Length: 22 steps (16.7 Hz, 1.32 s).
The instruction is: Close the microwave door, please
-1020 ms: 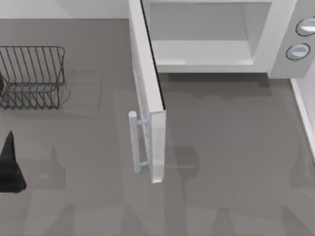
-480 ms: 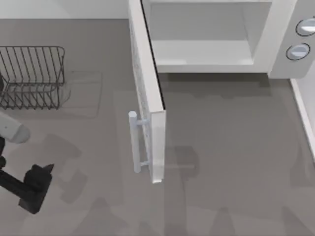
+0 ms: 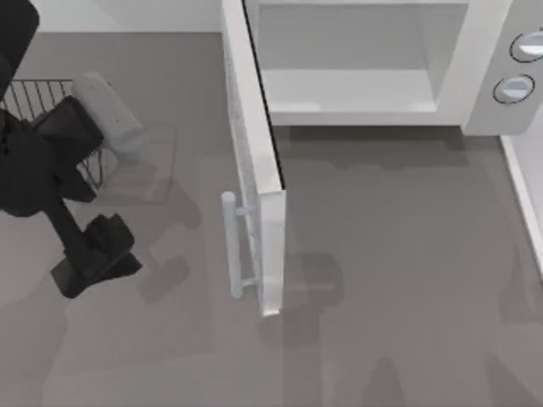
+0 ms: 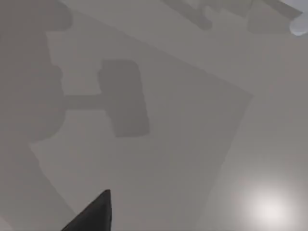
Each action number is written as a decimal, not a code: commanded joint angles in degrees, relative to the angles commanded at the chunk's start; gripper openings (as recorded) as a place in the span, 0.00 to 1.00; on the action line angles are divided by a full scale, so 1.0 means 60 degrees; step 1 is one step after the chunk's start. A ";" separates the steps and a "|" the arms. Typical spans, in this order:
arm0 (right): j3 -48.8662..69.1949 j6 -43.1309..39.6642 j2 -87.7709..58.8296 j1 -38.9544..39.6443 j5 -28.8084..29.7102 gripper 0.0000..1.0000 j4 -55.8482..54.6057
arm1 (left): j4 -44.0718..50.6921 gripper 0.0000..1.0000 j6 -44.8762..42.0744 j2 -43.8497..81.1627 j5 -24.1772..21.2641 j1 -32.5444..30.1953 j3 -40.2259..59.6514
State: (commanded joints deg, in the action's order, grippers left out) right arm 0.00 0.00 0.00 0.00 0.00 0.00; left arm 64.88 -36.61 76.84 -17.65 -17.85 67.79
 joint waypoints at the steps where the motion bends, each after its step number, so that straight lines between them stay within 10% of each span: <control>1: 0.0000 0.0000 0.0000 0.0000 0.0000 1.00 0.0000 | 0.0543 1.00 -0.0348 0.0666 -0.0154 -0.0121 0.0870; 11: 0.0000 0.0000 0.0000 0.0000 0.0000 1.00 0.0000 | 0.3380 1.00 -0.2870 0.4417 -0.1258 -0.0748 0.7697; 22: 0.0000 0.0000 0.0000 0.0000 0.0000 1.00 0.0000 | 0.2746 1.00 -0.2849 0.4502 -0.1277 -0.0962 0.7471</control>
State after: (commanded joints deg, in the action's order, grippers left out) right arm 0.00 0.00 0.00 0.00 0.00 0.00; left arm 81.36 -53.70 103.85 -25.32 -23.62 112.61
